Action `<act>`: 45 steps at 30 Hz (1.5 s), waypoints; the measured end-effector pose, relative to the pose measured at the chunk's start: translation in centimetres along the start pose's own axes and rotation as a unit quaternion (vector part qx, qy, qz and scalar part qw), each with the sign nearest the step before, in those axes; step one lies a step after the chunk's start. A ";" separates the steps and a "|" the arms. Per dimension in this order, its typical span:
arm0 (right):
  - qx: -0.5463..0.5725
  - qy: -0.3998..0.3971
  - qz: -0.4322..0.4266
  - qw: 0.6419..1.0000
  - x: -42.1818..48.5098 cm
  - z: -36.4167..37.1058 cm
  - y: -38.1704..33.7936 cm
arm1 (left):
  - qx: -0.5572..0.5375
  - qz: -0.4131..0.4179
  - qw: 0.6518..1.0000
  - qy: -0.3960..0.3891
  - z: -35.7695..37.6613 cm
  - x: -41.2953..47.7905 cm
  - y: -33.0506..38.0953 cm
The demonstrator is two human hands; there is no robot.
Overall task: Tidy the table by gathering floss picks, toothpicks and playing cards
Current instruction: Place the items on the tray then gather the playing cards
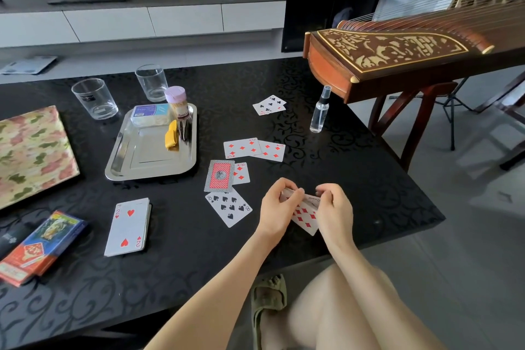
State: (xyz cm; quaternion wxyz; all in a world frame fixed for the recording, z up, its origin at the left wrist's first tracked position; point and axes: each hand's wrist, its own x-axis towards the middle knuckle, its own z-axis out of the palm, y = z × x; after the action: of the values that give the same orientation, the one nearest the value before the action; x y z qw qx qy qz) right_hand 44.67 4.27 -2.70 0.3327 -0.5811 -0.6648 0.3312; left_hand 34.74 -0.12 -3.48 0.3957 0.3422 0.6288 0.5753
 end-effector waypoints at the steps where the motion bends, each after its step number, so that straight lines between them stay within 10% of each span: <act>1: 0.007 -0.018 -0.017 1.000 -0.3 -0.1 0.2 | 0.003 -0.001 1.000 0.000 0.1 0.0 0.0; 8: -0.207 -0.104 -0.225 0.946 -2.0 -1.3 1.6 | -0.001 -0.003 1.000 -0.005 -0.2 -0.1 0.4; 16: -0.040 -0.018 -0.207 0.977 -1.1 2.2 -3.3 | -0.179 -0.096 0.979 0.017 -1.6 0.6 3.3; 22: 0.136 -0.371 -0.013 0.919 2.9 2.8 -8.0 | -0.212 -0.051 0.965 0.147 -7.7 2.1 3.5; 26: -0.119 -0.186 -0.085 0.972 9.5 6.7 -8.3 | -0.202 -0.077 0.959 0.185 -12.0 2.7 3.2; 36: -0.384 -0.248 -0.053 0.888 12.1 13.0 -10.5 | -0.174 -0.072 0.967 0.172 -16.1 3.6 3.4; 45: -0.050 -0.191 -0.014 0.980 7.2 8.7 -9.3 | -0.204 -0.146 0.965 0.081 -15.3 2.6 3.1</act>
State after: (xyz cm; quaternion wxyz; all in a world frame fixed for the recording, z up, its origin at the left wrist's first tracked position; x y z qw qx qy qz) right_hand 31.56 10.01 0.54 0.1747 -0.5139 -0.7396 0.3980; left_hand 19.87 -4.41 -0.26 0.4846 0.1108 0.5711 0.6532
